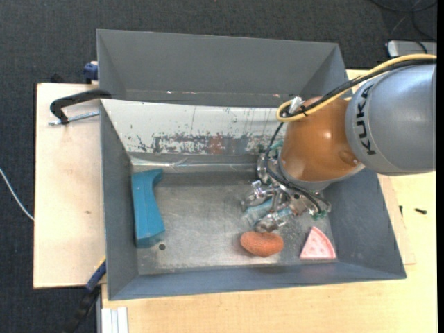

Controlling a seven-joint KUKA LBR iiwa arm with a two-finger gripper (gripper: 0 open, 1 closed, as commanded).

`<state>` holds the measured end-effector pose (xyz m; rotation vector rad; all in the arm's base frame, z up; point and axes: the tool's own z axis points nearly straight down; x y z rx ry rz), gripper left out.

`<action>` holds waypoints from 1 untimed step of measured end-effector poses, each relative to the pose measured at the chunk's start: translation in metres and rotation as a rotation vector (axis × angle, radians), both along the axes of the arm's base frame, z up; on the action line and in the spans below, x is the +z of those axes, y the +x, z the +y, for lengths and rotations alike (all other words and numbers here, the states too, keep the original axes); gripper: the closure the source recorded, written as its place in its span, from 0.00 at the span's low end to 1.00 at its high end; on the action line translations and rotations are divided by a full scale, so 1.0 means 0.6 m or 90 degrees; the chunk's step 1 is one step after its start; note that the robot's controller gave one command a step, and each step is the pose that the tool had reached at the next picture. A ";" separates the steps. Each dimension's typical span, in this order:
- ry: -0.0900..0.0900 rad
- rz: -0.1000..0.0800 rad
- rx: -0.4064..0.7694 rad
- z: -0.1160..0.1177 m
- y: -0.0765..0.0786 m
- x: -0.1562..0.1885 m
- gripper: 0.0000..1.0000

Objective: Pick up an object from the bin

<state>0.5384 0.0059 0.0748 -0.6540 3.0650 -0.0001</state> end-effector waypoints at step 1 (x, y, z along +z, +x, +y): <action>0.000 0.004 0.088 -0.039 -0.041 0.282 1.00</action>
Offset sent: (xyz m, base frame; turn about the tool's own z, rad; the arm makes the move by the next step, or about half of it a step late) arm 0.0000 0.0000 0.0000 0.0000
